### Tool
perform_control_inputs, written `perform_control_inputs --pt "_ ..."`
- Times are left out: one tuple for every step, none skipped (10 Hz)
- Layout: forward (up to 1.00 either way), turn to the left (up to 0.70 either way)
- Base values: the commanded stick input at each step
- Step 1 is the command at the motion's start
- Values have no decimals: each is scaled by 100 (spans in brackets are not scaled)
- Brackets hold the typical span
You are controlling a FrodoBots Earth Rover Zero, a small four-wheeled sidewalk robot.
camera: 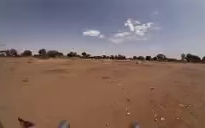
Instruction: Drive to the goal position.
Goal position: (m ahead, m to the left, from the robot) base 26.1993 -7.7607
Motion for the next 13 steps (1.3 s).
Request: perform_control_inputs --pt "70 0" --pt "70 0" --pt "70 0" --pt "70 0" --pt "70 0" --pt "70 0" --pt "70 0" --pt "70 0" --pt "70 0" --pt "70 0" --pt "70 0" --pt "70 0" --pt "70 0"
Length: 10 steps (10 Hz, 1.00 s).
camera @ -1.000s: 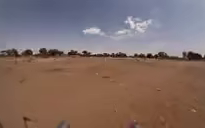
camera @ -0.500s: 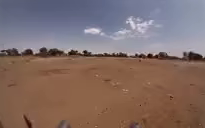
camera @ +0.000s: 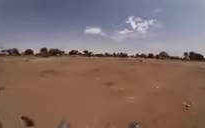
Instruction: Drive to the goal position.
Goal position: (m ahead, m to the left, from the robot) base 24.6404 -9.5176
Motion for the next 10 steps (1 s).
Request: perform_control_inputs --pt "70 0" --pt "70 0" --pt "70 0" --pt "70 0" --pt "70 0" --pt "70 0" --pt "70 0" --pt "70 0" --pt "70 0" --pt "70 0"
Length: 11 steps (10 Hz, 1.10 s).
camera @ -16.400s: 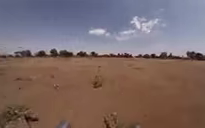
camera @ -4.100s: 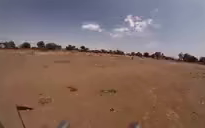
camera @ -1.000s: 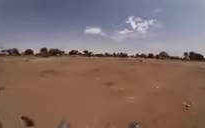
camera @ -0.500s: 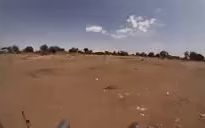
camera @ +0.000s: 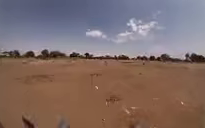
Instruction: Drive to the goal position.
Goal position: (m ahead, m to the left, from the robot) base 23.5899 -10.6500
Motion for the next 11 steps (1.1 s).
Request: perform_control_inputs --pt "70 0" --pt "70 0" --pt "70 0" --pt "70 0" --pt "70 0" --pt "70 0" --pt "70 0" --pt "70 0" --pt "70 0" --pt "70 0" --pt "70 0"
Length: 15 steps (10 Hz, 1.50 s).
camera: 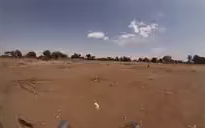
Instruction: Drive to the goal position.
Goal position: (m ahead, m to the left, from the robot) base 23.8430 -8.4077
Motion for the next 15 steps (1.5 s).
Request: perform_control_inputs --pt "70 0" --pt "70 0" --pt "70 0" --pt "70 0" --pt "70 0" --pt "70 -5" --pt "70 -35" --pt "70 -35" --pt "70 -34" --pt "70 -11" --pt "70 0" --pt "70 0" --pt "70 0" --pt "70 0" --pt "70 0"
